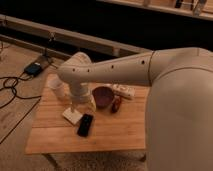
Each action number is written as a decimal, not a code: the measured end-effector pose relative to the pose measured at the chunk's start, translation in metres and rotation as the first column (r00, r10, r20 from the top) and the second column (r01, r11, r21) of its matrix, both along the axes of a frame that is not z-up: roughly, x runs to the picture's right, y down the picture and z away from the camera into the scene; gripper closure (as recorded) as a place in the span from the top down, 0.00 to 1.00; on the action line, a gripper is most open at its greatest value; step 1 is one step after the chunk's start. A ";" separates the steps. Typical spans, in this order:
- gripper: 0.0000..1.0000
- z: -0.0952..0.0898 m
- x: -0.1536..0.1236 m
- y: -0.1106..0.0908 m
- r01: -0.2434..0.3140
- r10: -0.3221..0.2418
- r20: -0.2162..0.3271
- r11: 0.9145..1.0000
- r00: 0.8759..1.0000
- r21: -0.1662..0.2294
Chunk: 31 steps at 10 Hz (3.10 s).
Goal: Push the ceramic bowl across the table
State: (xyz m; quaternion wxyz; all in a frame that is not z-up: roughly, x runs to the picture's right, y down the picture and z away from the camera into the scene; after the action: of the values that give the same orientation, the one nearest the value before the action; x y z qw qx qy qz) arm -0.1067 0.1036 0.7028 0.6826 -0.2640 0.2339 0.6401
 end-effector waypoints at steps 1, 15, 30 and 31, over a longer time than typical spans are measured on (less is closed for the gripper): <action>0.65 0.000 0.000 0.000 0.000 0.000 0.000 1.000 1.000 0.000; 0.65 0.000 0.000 0.000 0.000 0.000 0.000 1.000 1.000 0.000; 0.65 0.025 0.010 -0.015 -0.047 0.047 -0.013 0.999 0.999 0.008; 0.65 0.038 0.015 -0.021 -0.067 0.067 -0.014 0.998 0.998 0.017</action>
State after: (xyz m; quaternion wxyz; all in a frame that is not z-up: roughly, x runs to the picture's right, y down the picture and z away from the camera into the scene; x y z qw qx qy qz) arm -0.0921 0.0824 0.7411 0.6613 -0.2614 0.2246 0.6663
